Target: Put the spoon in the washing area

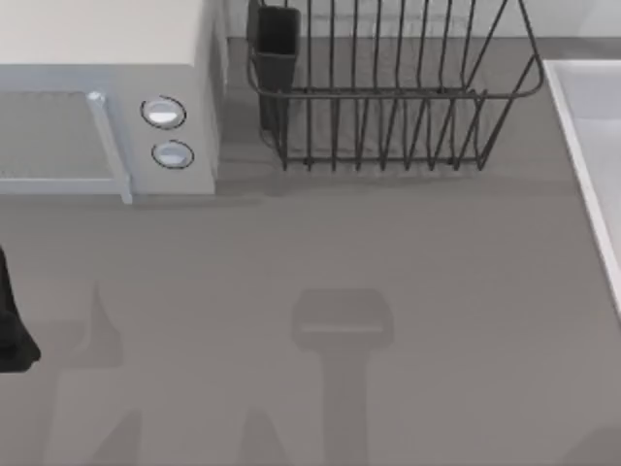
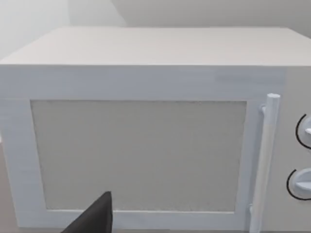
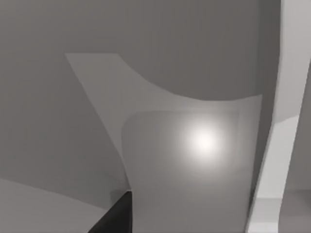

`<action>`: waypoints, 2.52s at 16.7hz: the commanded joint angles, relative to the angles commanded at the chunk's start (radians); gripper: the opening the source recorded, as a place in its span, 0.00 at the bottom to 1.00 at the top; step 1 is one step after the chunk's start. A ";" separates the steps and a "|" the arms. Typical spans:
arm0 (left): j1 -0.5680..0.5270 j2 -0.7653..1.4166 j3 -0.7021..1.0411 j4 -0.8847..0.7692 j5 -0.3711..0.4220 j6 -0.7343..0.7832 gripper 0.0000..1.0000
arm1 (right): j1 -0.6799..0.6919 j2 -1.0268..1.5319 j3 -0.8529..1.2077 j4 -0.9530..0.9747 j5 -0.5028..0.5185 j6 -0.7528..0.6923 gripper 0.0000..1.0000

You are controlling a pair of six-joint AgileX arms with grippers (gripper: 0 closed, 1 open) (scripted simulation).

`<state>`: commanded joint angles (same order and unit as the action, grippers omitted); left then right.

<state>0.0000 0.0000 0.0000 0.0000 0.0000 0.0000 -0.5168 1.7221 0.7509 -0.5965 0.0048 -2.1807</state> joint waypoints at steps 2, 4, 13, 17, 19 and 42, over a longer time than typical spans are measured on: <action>0.000 0.000 0.000 0.000 0.000 0.000 1.00 | 0.008 -0.072 0.027 -0.078 0.032 0.037 0.00; 0.000 0.000 0.000 0.000 0.000 0.000 1.00 | 0.005 -0.078 0.041 -0.094 0.032 0.036 0.00; 0.000 0.000 0.000 0.000 0.000 0.000 1.00 | 0.002 -0.223 0.277 -0.488 0.032 0.027 0.00; 0.000 0.000 0.000 0.000 0.000 0.000 1.00 | 0.004 -0.239 0.295 -0.514 0.032 0.031 0.00; 0.000 0.000 0.000 0.000 0.000 0.000 1.00 | 0.004 -0.235 0.293 -0.511 0.032 0.032 0.00; 0.000 0.000 0.000 0.000 0.000 0.000 1.00 | 0.351 0.979 2.080 -1.101 0.041 0.384 0.00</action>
<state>0.0000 0.0000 0.0000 0.0000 0.0000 0.0000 -0.1660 2.7007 2.8310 -1.6978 0.0460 -1.7963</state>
